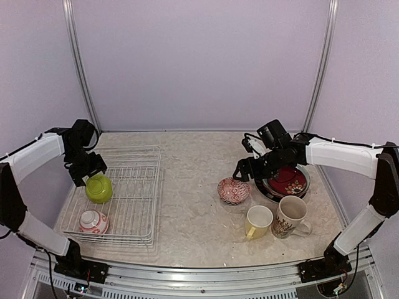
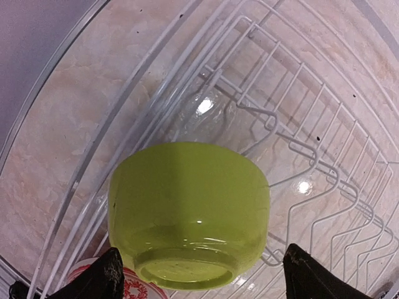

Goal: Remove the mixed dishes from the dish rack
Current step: Grab the bowl from the dish rack.

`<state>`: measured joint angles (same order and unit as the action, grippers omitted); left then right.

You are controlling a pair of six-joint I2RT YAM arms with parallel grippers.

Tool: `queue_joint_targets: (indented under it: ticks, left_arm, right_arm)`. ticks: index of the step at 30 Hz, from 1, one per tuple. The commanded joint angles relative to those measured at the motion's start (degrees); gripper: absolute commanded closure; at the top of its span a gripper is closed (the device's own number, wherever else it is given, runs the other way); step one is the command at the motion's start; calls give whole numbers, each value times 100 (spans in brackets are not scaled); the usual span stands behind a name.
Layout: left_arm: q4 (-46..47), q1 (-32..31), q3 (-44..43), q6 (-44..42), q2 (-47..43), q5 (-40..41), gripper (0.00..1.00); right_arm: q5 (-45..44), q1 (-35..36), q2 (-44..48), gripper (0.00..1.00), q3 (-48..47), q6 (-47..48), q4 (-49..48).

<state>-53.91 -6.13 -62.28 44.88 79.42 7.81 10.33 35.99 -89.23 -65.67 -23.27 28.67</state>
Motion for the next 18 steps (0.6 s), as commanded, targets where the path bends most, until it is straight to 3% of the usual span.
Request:
queue_joint_targets:
  ticks: [1, 18]
  left_arm:
    - [-189, -256, -486, 403, 279, 306, 17]
    - [195, -802, -332, 963, 858, -12, 15]
  right_arm:
    - [-8, 35, 170, 18, 120, -18, -98]
    - [-31, 34, 383, 17, 265, -81, -138]
